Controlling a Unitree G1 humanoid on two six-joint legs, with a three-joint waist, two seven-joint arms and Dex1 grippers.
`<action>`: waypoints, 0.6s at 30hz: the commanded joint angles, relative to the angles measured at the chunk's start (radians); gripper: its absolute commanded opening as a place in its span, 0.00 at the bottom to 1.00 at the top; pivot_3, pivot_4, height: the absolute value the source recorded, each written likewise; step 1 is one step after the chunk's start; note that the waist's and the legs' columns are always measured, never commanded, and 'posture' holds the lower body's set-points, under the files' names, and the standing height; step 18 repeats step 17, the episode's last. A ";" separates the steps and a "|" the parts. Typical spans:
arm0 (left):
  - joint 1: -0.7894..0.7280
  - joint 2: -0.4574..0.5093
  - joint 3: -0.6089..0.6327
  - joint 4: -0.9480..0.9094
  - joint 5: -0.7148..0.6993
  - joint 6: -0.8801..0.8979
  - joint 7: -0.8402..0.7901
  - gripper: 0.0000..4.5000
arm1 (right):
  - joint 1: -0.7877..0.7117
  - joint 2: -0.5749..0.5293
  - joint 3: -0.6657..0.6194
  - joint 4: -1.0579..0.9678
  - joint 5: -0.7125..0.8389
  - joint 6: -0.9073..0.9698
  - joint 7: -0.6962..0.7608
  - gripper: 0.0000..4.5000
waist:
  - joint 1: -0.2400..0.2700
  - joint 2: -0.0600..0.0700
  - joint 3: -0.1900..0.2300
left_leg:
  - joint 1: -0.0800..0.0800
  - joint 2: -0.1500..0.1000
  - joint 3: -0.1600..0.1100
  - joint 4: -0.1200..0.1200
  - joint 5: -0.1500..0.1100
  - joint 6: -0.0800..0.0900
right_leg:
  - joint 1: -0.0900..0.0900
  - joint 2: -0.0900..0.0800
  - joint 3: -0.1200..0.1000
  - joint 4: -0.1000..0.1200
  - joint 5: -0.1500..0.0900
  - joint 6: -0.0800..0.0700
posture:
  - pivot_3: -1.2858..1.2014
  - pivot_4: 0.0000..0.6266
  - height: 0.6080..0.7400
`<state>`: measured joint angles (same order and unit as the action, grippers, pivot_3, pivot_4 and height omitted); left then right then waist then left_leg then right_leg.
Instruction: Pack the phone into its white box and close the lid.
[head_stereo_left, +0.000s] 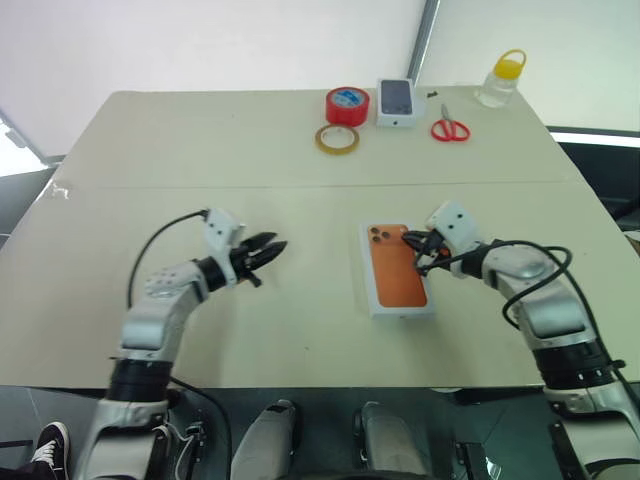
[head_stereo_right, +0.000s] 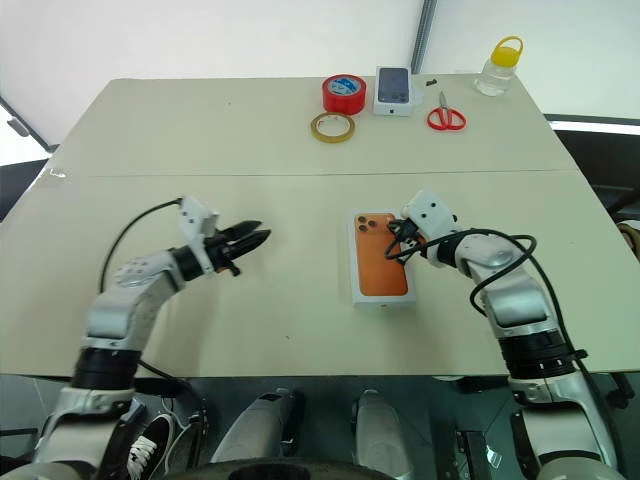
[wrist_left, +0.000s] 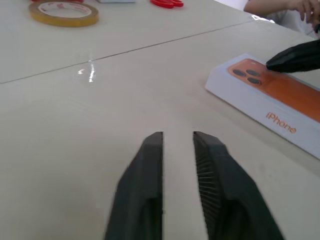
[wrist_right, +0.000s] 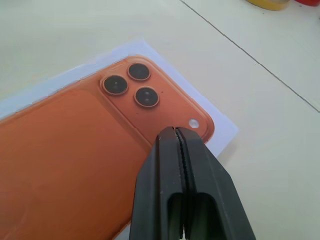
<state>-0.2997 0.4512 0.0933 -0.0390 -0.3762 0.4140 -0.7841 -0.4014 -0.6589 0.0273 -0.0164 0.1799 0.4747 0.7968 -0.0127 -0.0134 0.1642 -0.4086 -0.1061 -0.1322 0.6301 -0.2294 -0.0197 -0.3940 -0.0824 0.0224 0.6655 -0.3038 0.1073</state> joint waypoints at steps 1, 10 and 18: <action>0.060 0.091 0.098 -0.077 -0.041 0.002 -0.033 0.73 | 0.012 -0.063 -0.091 -0.049 0.096 0.032 0.089 0.42 | 0.001 0.000 0.000 | 0.000 0.000 0.000 0.000 0.000 0.001 | 0.000 0.000 0.000 0.000 0.000 0.000 | 0.52 0.24 1.00; 0.303 0.241 0.292 -0.147 -0.129 -0.008 -0.120 1.00 | 0.093 -0.199 -0.239 -0.010 0.181 -0.097 0.260 0.99 | -0.001 0.002 0.001 | 0.000 0.000 0.000 -0.002 -0.002 0.002 | 0.000 -0.001 0.000 -0.001 0.000 0.000 | 0.52 0.24 1.00; 0.370 0.263 0.340 -0.134 -0.137 0.011 -0.094 1.00 | 0.100 -0.202 -0.234 0.075 0.164 -0.155 0.270 0.99 | 0.001 0.003 0.002 | 0.000 0.000 0.001 -0.002 -0.002 0.003 | 0.001 -0.002 0.000 -0.002 0.000 -0.001 | 0.52 0.24 1.00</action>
